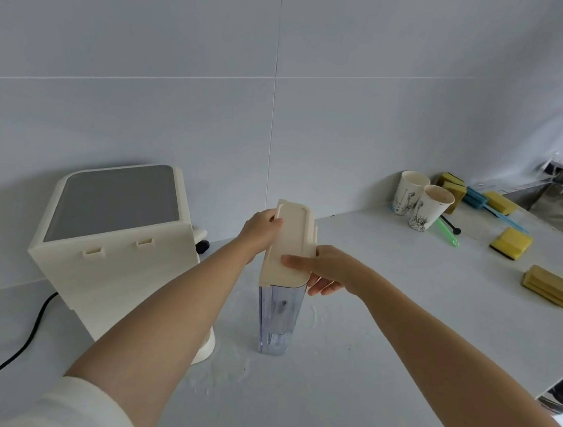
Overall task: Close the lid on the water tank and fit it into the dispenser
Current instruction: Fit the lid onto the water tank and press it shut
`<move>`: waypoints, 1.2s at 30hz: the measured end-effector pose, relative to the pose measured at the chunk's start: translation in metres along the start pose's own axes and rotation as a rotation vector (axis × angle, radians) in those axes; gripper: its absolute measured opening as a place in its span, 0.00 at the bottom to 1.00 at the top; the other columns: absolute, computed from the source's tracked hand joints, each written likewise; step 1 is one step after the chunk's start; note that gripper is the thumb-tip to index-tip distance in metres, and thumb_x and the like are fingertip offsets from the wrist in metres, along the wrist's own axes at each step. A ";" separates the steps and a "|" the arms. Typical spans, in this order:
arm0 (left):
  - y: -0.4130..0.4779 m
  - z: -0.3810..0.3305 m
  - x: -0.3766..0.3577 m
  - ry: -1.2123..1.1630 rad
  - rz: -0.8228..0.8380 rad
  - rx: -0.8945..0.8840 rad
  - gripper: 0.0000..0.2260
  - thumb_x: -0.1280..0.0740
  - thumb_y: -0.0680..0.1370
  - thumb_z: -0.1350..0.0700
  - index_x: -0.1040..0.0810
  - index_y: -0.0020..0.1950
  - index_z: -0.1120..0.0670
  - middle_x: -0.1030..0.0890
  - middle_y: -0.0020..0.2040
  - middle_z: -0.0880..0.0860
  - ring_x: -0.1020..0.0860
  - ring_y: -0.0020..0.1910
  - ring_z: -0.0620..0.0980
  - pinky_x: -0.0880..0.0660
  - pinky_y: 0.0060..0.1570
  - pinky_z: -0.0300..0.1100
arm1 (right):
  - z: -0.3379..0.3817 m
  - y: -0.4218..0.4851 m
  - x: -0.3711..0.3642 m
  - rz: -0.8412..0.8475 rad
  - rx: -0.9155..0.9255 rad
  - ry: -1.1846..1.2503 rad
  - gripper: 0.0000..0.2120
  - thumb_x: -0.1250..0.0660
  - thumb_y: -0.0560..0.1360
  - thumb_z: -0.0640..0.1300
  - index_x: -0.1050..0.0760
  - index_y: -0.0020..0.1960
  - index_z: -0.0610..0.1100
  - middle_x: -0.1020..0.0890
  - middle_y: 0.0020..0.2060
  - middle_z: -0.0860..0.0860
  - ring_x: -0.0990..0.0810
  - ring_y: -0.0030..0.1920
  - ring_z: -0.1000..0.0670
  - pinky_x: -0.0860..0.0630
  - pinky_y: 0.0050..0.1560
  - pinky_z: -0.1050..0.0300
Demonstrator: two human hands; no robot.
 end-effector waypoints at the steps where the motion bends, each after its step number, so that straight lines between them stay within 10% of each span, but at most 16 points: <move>1: -0.003 0.000 0.000 -0.006 0.007 0.010 0.06 0.47 0.77 0.55 0.32 0.48 0.54 0.32 0.39 0.50 0.34 0.40 0.50 0.40 0.35 0.41 | -0.001 0.000 0.003 -0.001 0.004 -0.011 0.26 0.35 0.67 0.64 0.30 0.52 0.44 0.21 0.38 0.49 0.21 0.34 0.52 0.26 0.34 0.62; 5: -0.021 0.002 -0.006 0.030 -0.107 0.017 0.29 0.41 0.69 0.43 0.35 0.68 0.54 0.25 0.56 0.52 0.28 0.51 0.53 0.33 0.46 0.43 | 0.005 0.003 0.022 -0.140 0.076 0.006 0.32 0.35 0.69 0.61 0.37 0.64 0.43 0.24 0.47 0.47 0.23 0.48 0.47 0.26 0.47 0.54; 12: -0.055 0.011 -0.025 0.363 -0.172 -0.034 0.40 0.37 0.64 0.32 0.39 0.68 0.54 0.27 0.63 0.54 0.25 0.58 0.57 0.30 0.48 0.48 | 0.034 0.022 0.030 -0.226 0.294 -0.322 0.27 0.44 0.76 0.56 0.46 0.73 0.53 0.44 0.74 0.42 0.44 0.73 0.39 0.44 0.72 0.42; 25: -0.063 0.015 -0.035 0.617 -0.281 -0.121 0.44 0.33 0.63 0.35 0.41 0.71 0.57 0.26 0.60 0.54 0.22 0.53 0.54 0.28 0.42 0.43 | 0.049 0.038 0.015 -0.105 0.306 -0.475 0.23 0.44 0.76 0.56 0.41 0.70 0.59 0.50 0.76 0.47 0.59 0.75 0.45 0.52 0.72 0.43; 36: -0.051 0.020 0.013 0.687 -0.063 -0.165 0.33 0.30 0.63 0.40 0.33 0.61 0.54 0.23 0.54 0.51 0.26 0.48 0.52 0.36 0.33 0.40 | 0.047 0.042 0.021 -0.173 0.297 -0.487 0.22 0.40 0.73 0.57 0.32 0.63 0.48 0.29 0.59 0.45 0.38 0.64 0.43 0.43 0.55 0.54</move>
Point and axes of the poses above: each hand's wrist, its own y-axis towards the middle knuckle, its own x-axis out of the back of the hand, z = x × y, the point moved 1 cm from there along y, towards the middle knuckle
